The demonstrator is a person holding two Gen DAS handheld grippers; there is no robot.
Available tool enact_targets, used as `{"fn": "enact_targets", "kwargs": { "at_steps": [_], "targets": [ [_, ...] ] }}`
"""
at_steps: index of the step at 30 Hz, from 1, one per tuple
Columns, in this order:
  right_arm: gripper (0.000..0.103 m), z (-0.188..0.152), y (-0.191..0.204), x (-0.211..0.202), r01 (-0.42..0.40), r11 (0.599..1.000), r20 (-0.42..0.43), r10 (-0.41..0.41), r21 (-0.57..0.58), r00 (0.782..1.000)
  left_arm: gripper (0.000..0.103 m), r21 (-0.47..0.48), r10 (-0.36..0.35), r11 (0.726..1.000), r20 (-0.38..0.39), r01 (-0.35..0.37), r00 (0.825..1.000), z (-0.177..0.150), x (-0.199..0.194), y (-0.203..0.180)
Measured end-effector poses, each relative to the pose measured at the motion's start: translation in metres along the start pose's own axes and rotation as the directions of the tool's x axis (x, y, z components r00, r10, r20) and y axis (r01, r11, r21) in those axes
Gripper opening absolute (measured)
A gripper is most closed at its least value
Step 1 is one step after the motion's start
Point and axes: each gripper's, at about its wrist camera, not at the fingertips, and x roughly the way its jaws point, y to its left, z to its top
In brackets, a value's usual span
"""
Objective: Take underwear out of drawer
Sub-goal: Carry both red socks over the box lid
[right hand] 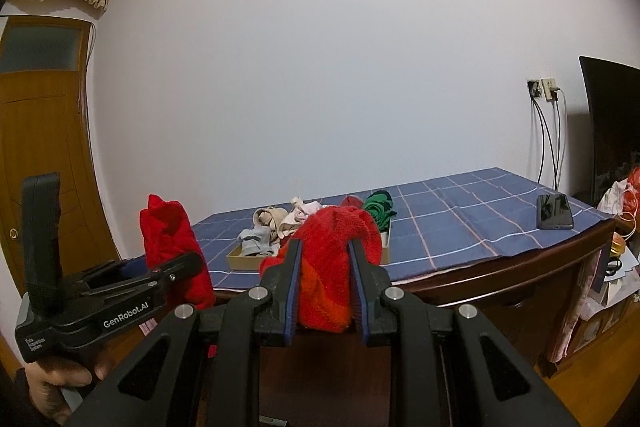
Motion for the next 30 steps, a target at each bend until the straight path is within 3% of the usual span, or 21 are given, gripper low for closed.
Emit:
{"fn": "enact_targets", "kwargs": {
  "at_steps": [13, 30],
  "targets": [
    [0.025, 0.015, 0.003, 0.009, 0.004, 1.000, 0.028, -0.004, -0.022, 1.000, 0.044, 0.015, -0.009, 1.000, 0.015, 0.008, 1.000, 0.012, 0.010, -0.006],
    [0.025, 0.020, 0.002, 0.047, 0.020, 1.000, -0.011, -0.021, -0.020, 1.000, 0.044, -0.001, -0.007, 1.000, -0.032, 0.007, 0.999, 0.017, 0.051, -0.004]
  ]
}}
